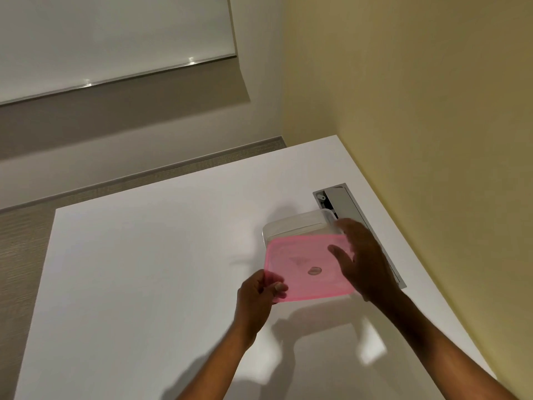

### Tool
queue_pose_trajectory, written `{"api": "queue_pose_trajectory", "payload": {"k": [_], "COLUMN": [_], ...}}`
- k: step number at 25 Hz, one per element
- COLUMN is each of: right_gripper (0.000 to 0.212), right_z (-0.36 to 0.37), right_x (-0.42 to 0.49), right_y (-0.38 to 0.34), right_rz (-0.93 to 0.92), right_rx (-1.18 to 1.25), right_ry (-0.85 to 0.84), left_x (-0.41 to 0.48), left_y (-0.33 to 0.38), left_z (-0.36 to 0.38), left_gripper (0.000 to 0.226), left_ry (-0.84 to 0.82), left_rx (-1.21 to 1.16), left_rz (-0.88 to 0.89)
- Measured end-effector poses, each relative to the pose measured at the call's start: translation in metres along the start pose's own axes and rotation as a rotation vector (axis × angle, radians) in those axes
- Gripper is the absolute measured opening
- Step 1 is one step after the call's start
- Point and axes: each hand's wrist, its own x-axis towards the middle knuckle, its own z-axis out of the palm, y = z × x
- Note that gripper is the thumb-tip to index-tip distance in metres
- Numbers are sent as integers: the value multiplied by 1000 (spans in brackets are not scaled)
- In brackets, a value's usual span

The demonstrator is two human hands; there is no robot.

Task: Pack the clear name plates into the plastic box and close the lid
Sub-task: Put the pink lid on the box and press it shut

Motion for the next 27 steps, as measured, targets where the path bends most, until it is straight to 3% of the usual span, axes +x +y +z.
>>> {"api": "queue_pose_trajectory", "payload": {"k": [3,7,12,15,19,27], "right_gripper": [73,30,25,30,42,37], "right_z": [-6,-1,13,21,33,52], "right_x": [6,14,31,43,57,61], "right_y": [20,38,48,55,59,72], "right_rz": [360,627,688,689,677,668], "right_rx": [64,448,451,407,283,138], "right_ry": [3,-88,-46,-42,-46,-84], "left_x": [9,23,46,62,75,90], "left_y": [11,23,25,21,20,16], "left_z": [-2,1,15,19,19,22], "left_gripper": [12,16,28,37,43,39], "left_ry": [24,36,270,372,413,366], "left_rx": [-150,-265,-218,-40,106,137], "left_rz": [-50,-91,-112,-111,-142,-167]}}
